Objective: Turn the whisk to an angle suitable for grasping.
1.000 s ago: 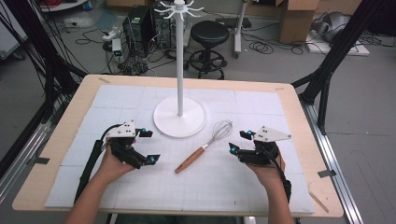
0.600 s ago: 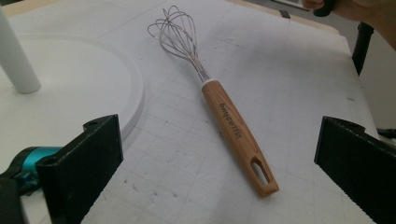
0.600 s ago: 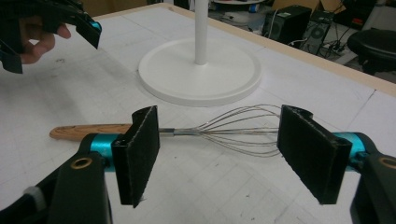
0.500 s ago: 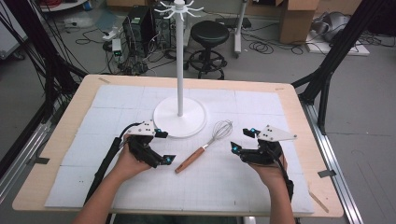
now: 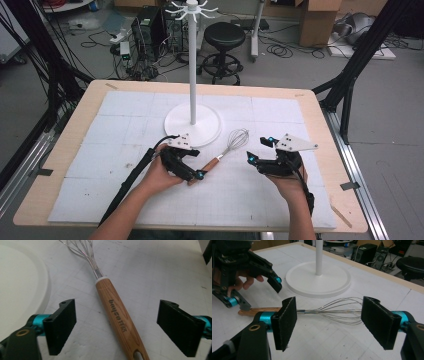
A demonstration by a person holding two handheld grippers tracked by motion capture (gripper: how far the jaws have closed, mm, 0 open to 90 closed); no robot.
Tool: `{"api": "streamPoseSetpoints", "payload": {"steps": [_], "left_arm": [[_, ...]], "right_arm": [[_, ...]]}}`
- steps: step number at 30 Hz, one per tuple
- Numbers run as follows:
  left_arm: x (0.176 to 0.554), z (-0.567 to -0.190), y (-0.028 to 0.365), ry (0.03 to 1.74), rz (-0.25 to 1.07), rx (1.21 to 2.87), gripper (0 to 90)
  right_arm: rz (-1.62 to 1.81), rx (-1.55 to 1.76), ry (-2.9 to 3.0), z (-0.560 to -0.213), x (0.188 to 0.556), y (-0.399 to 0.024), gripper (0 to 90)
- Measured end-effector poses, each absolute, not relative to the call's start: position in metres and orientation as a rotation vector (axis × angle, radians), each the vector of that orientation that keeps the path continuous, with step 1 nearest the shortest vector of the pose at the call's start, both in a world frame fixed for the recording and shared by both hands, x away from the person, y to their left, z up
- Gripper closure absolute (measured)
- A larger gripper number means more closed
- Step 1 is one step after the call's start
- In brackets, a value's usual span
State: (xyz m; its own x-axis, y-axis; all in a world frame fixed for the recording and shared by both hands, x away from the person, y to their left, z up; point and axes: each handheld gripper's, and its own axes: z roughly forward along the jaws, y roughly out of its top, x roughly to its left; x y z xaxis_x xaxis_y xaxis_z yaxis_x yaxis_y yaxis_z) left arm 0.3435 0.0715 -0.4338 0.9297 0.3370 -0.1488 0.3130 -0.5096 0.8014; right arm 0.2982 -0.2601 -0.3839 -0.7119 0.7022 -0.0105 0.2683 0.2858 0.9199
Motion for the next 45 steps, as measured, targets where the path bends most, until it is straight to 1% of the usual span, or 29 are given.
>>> {"api": "streamPoseSetpoints", "payload": {"steps": [3,4,5,8,9,11,12,13,14,21,26,33,37,41,45], "left_arm": [[0.344,-0.437,0.066,0.476,0.04,2.156,27.8],[0.344,-0.437,0.065,0.486,0.043,2.157,34.2],[0.344,-0.438,0.064,0.489,0.047,2.161,34.2],[0.343,-0.44,0.061,0.496,0.073,2.203,41.6],[0.343,-0.441,0.061,0.487,0.067,2.216,44.6],[0.342,-0.443,0.059,0.474,0.041,2.224,47.7],[0.341,-0.444,0.058,0.452,0.027,2.231,52.0],[0.339,-0.444,0.057,0.443,0.046,2.237,54.6],[0.338,-0.444,0.056,0.434,0.062,2.249,55.1],[0.338,-0.442,0.057,0.438,0.058,2.258,57.2],[0.339,-0.44,0.063,0.413,0.032,2.284,61.2],[0.337,-0.436,0.07,0.376,0.032,2.338,65.3],[0.336,-0.435,0.074,0.353,0.011,2.336,67.6],[0.334,-0.433,0.078,0.325,0.046,2.336,69.5],[0.335,-0.433,0.083,0.326,0.026,2.325,70.0]], "right_arm": [[1.418,0.867,2.145,-0.383,0.298,-0.26,28.2],[1.417,0.864,2.146,-0.383,0.298,-0.26,28.3],[1.417,0.864,2.146,-0.383,0.298,-0.26,28.3],[1.417,0.857,2.146,-0.383,0.299,-0.259,28.3],[1.416,0.861,2.15,-0.384,0.299,-0.259,28.3],[1.412,0.856,2.151,-0.384,0.299,-0.259,28.3],[1.409,0.856,2.153,-0.384,0.299,-0.259,28.3],[1.411,0.859,2.153,-0.383,0.298,-0.259,28.4],[1.413,0.859,2.151,-0.383,0.298,-0.259,28.4],[1.412,0.86,2.145,-0.382,0.298,-0.259,28.6],[1.412,0.858,2.142,-0.381,0.297,-0.26,28.6],[1.418,0.862,2.132,-0.38,0.296,-0.261,28.7],[1.416,0.859,2.13,-0.379,0.295,-0.262,28.7],[1.415,0.861,2.126,-0.379,0.294,-0.264,28.7],[1.416,0.863,2.122,-0.379,0.293,-0.264,28.7]]}}
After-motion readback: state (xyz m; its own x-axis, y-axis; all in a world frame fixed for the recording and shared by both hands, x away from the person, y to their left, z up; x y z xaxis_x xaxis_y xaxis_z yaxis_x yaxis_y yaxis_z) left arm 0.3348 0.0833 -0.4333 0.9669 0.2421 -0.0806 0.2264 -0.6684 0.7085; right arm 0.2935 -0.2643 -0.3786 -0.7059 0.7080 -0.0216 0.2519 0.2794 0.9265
